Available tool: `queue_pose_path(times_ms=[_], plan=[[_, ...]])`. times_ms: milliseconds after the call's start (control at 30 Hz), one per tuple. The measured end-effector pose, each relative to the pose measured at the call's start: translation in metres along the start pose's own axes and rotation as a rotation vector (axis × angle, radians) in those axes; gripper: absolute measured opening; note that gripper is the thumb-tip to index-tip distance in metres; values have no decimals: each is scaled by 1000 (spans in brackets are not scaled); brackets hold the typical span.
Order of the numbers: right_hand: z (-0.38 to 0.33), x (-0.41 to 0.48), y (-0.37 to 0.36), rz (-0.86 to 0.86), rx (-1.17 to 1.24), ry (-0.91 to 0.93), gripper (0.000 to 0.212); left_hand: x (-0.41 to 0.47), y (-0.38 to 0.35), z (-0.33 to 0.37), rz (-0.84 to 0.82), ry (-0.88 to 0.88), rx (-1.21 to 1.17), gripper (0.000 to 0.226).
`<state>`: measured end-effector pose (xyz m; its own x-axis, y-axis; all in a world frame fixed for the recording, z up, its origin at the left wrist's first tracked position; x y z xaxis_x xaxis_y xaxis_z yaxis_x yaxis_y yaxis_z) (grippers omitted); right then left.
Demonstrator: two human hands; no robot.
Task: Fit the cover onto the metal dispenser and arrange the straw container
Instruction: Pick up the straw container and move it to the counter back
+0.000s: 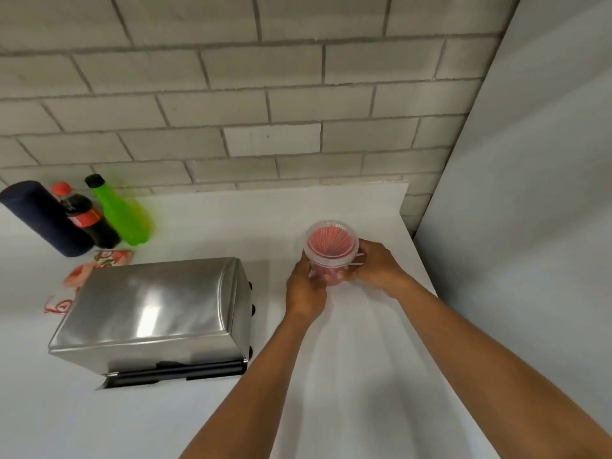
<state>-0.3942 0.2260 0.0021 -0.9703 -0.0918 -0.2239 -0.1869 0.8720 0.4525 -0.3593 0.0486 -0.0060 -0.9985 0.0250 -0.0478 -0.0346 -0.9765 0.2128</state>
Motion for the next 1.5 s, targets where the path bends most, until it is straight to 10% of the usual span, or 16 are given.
queue_pose_path(times_ms=[1500], plan=[[-3, 105, 12, 23, -32, -69, 83, 106, -6, -4, 36, 44, 196, 65]])
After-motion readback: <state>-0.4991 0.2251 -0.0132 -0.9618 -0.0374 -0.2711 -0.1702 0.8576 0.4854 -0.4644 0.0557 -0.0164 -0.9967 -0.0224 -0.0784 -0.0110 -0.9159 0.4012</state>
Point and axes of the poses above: each hand's wrist, its own x-axis towards the middle knuckle, its own y-axis out of the back of the hand, z = x × y, the point moved 10 cm from there along x, towards the middle knuckle, and after that the axes turned 4 degrees about -z, right-handed, at the moved point
